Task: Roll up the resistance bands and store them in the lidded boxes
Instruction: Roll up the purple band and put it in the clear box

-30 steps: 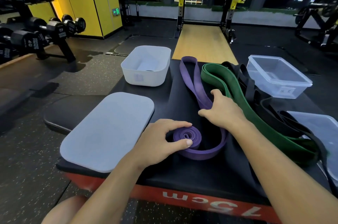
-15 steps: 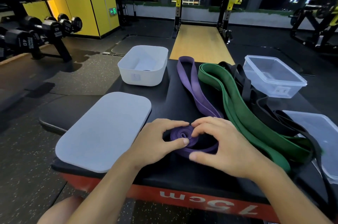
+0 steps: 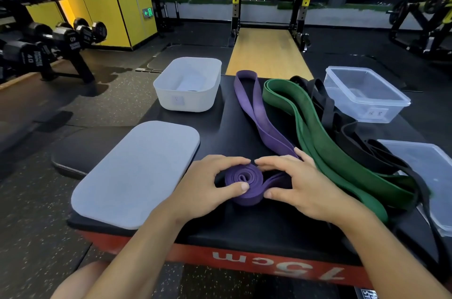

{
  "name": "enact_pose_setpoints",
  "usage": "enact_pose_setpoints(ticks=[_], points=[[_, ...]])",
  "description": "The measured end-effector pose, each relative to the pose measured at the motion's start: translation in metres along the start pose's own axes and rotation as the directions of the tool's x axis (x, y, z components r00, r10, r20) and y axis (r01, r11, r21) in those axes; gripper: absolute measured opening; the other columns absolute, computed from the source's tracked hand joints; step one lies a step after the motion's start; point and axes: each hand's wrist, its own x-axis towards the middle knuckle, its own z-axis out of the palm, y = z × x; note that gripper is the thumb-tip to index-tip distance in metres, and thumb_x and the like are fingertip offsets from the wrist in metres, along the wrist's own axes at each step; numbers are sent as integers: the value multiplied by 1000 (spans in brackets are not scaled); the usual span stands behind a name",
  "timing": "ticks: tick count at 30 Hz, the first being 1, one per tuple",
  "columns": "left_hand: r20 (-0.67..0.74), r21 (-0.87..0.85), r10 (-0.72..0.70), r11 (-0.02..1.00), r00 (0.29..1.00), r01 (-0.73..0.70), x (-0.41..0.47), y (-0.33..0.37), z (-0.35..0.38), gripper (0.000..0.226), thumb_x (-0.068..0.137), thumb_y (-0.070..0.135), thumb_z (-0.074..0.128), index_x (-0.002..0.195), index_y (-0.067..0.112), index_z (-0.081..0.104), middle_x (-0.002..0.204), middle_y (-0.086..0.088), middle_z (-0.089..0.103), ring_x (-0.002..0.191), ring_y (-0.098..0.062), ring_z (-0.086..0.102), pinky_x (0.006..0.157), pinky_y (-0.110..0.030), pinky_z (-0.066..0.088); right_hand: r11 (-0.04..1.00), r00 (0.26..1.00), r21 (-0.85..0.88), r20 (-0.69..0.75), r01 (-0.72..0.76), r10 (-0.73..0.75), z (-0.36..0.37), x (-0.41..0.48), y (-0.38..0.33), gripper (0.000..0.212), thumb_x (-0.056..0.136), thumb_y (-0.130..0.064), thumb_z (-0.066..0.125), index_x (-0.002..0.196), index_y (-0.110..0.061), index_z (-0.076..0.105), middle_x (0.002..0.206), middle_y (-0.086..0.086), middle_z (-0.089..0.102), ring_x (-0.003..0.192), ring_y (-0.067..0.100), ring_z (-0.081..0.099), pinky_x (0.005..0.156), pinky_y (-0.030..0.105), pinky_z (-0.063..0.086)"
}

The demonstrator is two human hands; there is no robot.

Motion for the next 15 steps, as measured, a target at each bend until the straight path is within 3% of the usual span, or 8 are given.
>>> enact_pose_setpoints(ticks=[3,7,11,15], points=[[32,-18,-28,999,999,28,-2,0,-1,64,77,63,78,134,43,57,130,21,66,127,5,56,111,-31,46,999,999,-11,15,31,-31,1,-2,-1,66,87,-31,80,142,-49,47,131,-34,55,138,-16,33,125,33,-14],[79,92,-20,996,997,13,-1,5,-2,86,56,73,89,129,47,53,125,25,62,121,-1,58,105,-34,49,999,999,-21,12,36,-36,3,-3,-1,69,89,-35,79,148,-46,44,135,-32,52,139,-14,33,126,36,-14],[57,151,74,985,996,-82,0,6,1,81,61,67,90,131,47,52,125,31,49,122,0,50,107,-30,44,998,998,-41,27,52,-51,4,-2,-2,71,85,-42,81,146,-47,46,131,-36,50,137,-16,32,124,31,-16],[96,102,56,993,994,-66,-4,5,-1,83,70,52,93,142,48,53,121,25,38,124,-1,43,106,-15,36,1000,1000,23,-7,15,-15,4,-2,-2,64,71,-49,88,127,-43,57,117,-27,61,127,-10,47,125,33,-15]])
